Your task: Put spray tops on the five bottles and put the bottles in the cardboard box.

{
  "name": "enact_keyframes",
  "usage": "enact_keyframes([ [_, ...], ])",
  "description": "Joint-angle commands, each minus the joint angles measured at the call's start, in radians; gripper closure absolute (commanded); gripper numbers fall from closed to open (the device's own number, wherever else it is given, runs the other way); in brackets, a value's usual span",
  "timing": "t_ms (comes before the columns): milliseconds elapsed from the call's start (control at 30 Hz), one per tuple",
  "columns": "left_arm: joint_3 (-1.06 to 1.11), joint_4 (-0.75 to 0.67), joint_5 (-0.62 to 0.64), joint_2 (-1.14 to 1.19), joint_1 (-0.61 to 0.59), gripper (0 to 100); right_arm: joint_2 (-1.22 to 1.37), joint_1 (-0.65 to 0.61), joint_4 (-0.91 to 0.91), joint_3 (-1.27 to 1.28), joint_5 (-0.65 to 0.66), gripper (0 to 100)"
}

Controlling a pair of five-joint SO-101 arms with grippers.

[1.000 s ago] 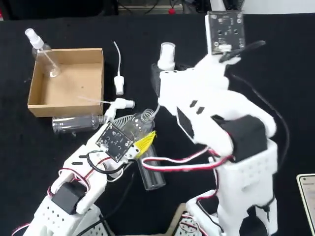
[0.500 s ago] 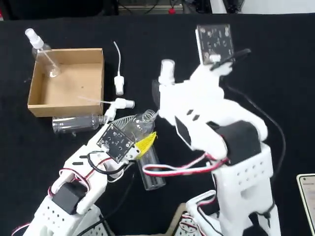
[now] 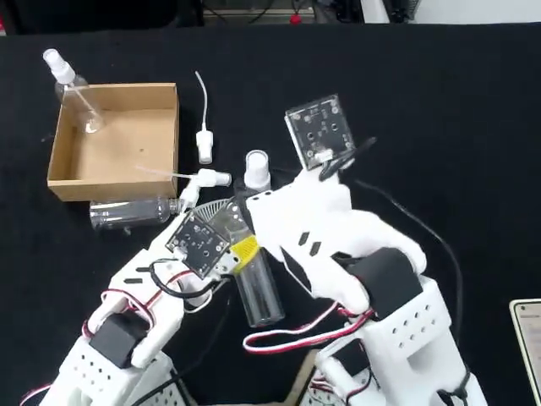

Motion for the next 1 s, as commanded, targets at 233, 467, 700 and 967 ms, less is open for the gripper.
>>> enact_keyframes([
  [233,-0.019,-0.023,0.009,-0.012,0.008,91,-0.018,-0.037,0.028,0.001,0.014,81.1],
  [467,-0.018,-0.023,0.009,-0.012,0.002,91,-0.07,-0.032,0.097,-0.136,0.018,81.9],
  [700,-0.024,-0.028,0.011,-0.012,0.007,91,-0.062,0.038,0.163,-0.325,0.112,82.3],
  [967,-0.024,-0.051,0.011,-0.012,0.007,91,0.171,0.192,0.072,-0.329,0.112,96.1],
])
